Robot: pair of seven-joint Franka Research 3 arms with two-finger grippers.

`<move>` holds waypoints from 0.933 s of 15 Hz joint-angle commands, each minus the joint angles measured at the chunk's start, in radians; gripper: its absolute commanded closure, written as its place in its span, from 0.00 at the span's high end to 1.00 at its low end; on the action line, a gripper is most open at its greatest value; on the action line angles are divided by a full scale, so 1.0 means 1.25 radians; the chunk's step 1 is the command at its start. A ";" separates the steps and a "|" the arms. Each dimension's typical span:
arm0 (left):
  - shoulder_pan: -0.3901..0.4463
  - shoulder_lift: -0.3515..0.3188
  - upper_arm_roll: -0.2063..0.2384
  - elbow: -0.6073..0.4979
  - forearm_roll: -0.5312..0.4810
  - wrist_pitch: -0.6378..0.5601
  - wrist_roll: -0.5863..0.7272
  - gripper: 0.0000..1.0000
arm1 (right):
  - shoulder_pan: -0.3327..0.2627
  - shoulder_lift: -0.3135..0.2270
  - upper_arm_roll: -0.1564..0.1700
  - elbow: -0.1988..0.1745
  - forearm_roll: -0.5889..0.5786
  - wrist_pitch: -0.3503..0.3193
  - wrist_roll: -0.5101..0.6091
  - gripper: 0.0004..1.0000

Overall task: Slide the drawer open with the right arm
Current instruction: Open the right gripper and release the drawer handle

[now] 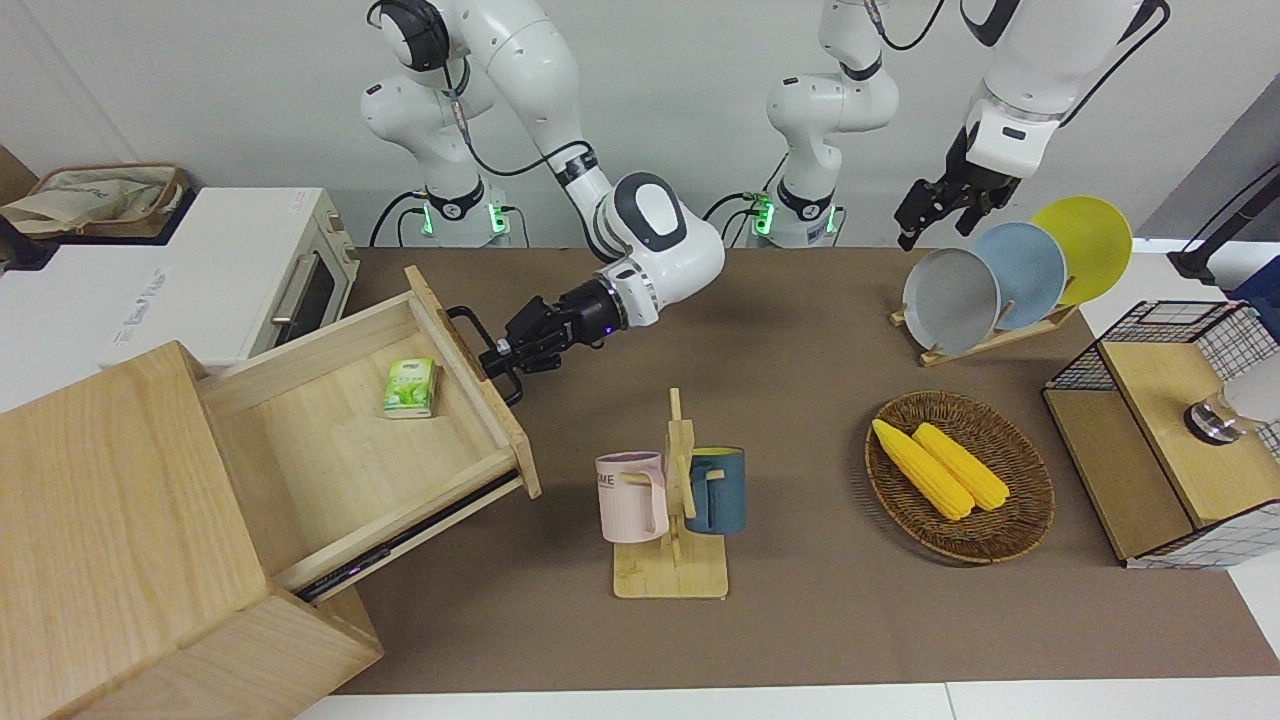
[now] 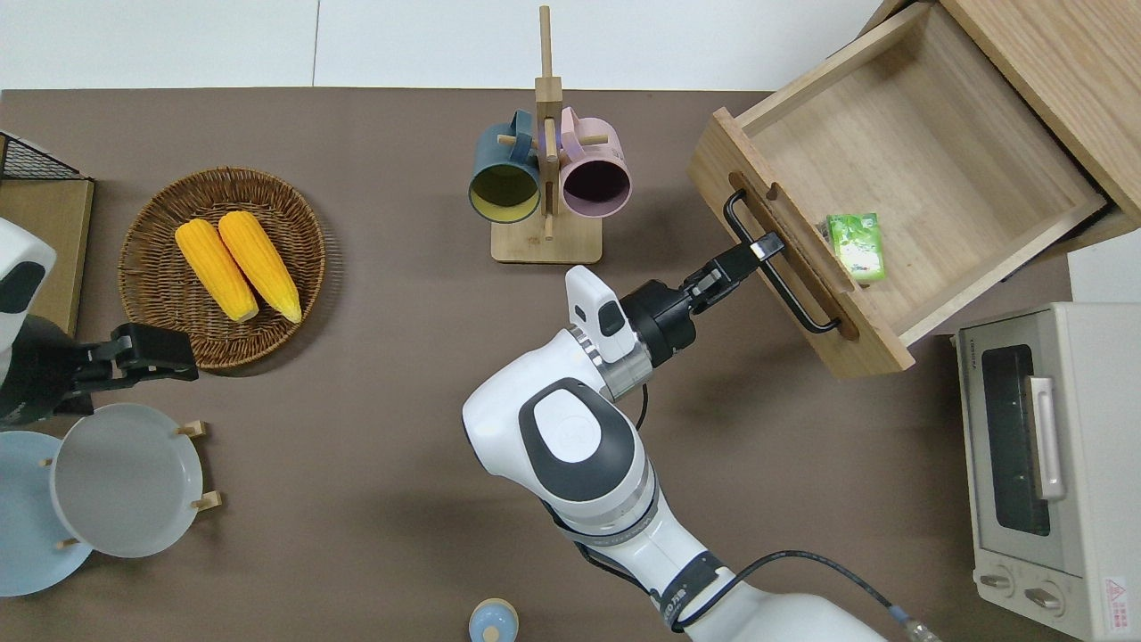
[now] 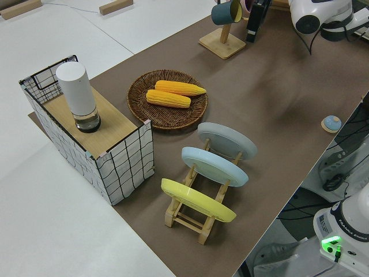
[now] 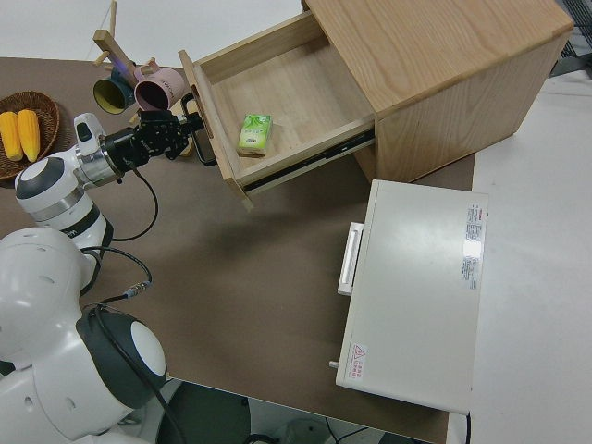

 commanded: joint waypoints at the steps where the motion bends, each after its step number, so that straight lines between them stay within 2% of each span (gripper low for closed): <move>1: 0.000 -0.007 0.003 0.003 -0.001 -0.014 0.006 0.99 | 0.030 0.028 0.005 0.041 -0.008 -0.013 -0.051 0.00; 4: 0.000 -0.007 0.003 0.003 -0.001 -0.012 0.006 0.99 | 0.030 0.028 0.005 0.041 -0.008 -0.013 -0.051 0.00; 5: 0.000 -0.007 0.003 0.003 -0.001 -0.014 0.006 0.99 | 0.029 0.028 0.005 0.041 -0.009 -0.013 -0.049 0.13; 6: 0.000 -0.007 0.003 0.003 -0.001 -0.012 0.006 0.99 | 0.029 0.030 0.005 0.042 -0.009 -0.011 -0.049 0.44; 7: 0.000 -0.007 0.003 0.003 -0.001 -0.012 0.006 0.99 | 0.023 0.028 0.005 0.042 -0.007 -0.010 -0.041 0.95; 9: 0.000 -0.007 0.003 0.003 -0.001 -0.012 0.006 0.99 | 0.019 0.022 0.005 0.045 -0.004 0.003 -0.034 0.99; 11: 0.000 -0.007 0.003 0.003 -0.001 -0.012 0.006 0.99 | 0.018 0.022 0.004 0.065 0.031 0.017 -0.019 0.99; 14: 0.000 -0.007 0.003 0.003 -0.001 -0.012 0.006 0.99 | 0.019 0.021 0.003 0.065 0.034 0.023 -0.018 0.99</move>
